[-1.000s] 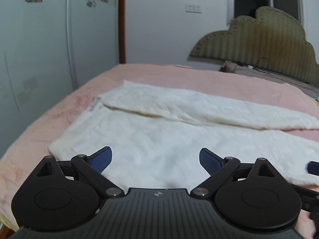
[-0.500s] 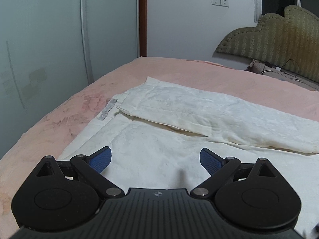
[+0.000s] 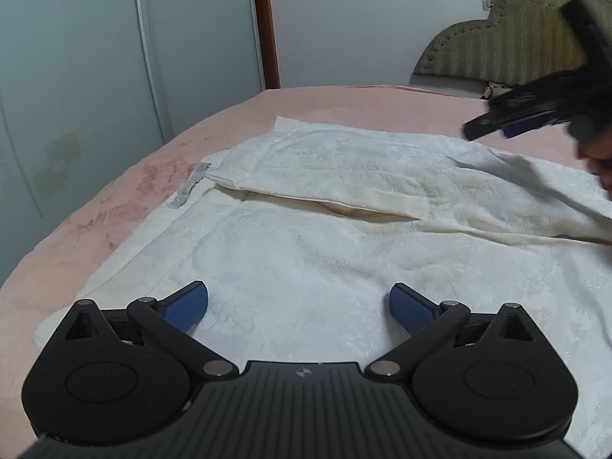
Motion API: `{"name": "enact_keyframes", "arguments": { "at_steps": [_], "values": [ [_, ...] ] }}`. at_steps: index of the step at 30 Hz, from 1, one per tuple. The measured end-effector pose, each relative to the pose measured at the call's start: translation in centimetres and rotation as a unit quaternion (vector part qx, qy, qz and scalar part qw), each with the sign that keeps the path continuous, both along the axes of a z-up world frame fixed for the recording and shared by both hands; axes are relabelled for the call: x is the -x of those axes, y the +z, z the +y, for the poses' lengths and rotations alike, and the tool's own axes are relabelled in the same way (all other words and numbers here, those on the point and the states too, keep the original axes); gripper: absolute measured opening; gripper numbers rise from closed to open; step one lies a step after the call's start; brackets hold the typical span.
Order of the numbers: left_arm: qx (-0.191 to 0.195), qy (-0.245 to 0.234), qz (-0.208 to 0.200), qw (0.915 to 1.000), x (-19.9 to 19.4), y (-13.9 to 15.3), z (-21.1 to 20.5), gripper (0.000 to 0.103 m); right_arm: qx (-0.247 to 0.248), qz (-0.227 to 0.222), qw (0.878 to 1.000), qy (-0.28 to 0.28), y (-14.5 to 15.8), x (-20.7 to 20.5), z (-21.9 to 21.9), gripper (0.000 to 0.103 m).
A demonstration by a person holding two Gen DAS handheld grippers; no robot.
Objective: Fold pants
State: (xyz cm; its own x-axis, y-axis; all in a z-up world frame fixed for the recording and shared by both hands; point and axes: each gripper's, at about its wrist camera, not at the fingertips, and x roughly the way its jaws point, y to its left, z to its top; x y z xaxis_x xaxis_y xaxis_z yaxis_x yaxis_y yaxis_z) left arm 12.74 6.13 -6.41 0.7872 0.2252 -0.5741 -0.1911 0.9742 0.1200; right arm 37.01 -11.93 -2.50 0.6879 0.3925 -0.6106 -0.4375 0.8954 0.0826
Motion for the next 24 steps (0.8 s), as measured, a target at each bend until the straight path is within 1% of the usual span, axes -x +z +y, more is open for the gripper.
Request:
{"name": "enact_keyframes", "arguments": {
  "at_steps": [2,5,6,9,10,11,12,13,14,16,18,20,21,22,23,24],
  "values": [
    [0.008,0.000,-0.002,1.0000,0.0,0.0,0.2,0.103,-0.012,0.024,1.000,0.004,-1.2,-3.1,0.7,0.078],
    [0.019,0.001,-0.003,0.9998,-0.2,-0.1,0.5,0.103,-0.010,0.044,0.999,0.022,-2.6,-6.8,1.6,0.078],
    [0.021,0.001,-0.003,0.9998,-0.3,-0.1,0.5,0.103,-0.007,0.054,0.998,0.042,-3.0,-7.8,1.9,0.078],
    [0.024,0.002,-0.004,0.9997,-0.4,0.0,0.6,0.103,0.007,0.047,0.994,0.099,-3.3,-9.0,2.9,0.077],
    [0.025,0.003,-0.005,0.9997,-0.4,0.0,0.6,0.103,0.012,0.043,0.992,0.119,-3.2,-8.9,3.1,0.063],
    [0.025,0.003,-0.005,0.9997,-0.3,0.1,0.6,0.103,0.011,0.042,0.990,0.135,-3.1,-8.8,3.2,0.039],
    [0.026,0.003,-0.005,0.9996,-0.3,0.1,0.6,0.103,0.001,0.052,0.988,0.144,-2.9,-8.7,3.3,0.024],
    [0.026,0.003,-0.005,0.9996,-0.4,0.2,0.6,0.103,0.004,0.054,0.988,0.142,-2.8,-8.4,3.5,0.013],
    [0.028,0.003,-0.006,0.9996,-0.3,0.2,0.7,0.103,0.021,0.038,0.989,0.144,-2.5,-7.7,3.9,0.008],
    [0.037,0.005,-0.012,0.9992,-0.2,0.3,0.9,0.102,0.053,-0.008,0.989,0.139,-1.7,-5.9,5.0,0.007],
    [0.061,0.012,-0.028,0.9977,0.2,0.6,1.8,0.100,0.082,-0.065,0.985,0.135,-0.6,-3.3,5.8,0.007],
    [0.112,0.028,-0.056,0.9918,0.9,1.1,3.5,0.100,0.122,-0.130,0.974,0.142,1.0,0.1,6.8,0.007],
    [0.145,0.039,-0.072,0.9860,1.4,1.3,4.6,0.100,0.131,-0.154,0.968,0.151,1.9,2.2,7.2,0.007],
    [0.184,0.053,-0.091,0.9772,2.0,1.6,5.8,0.100,0.139,-0.174,0.962,0.161,2.6,4.2,7.4,0.007],
    [0.226,0.065,-0.112,0.9654,2.8,1.7,7.0,0.100,0.151,-0.193,0.954,0.172,3.1,6.2,7.6,0.007],
    [0.269,0.072,-0.131,0.9514,3.6,1.8,8.1,0.100,0.163,-0.212,0.946,0.184,3.6,8.2,7.8,0.007]
  ]
}}
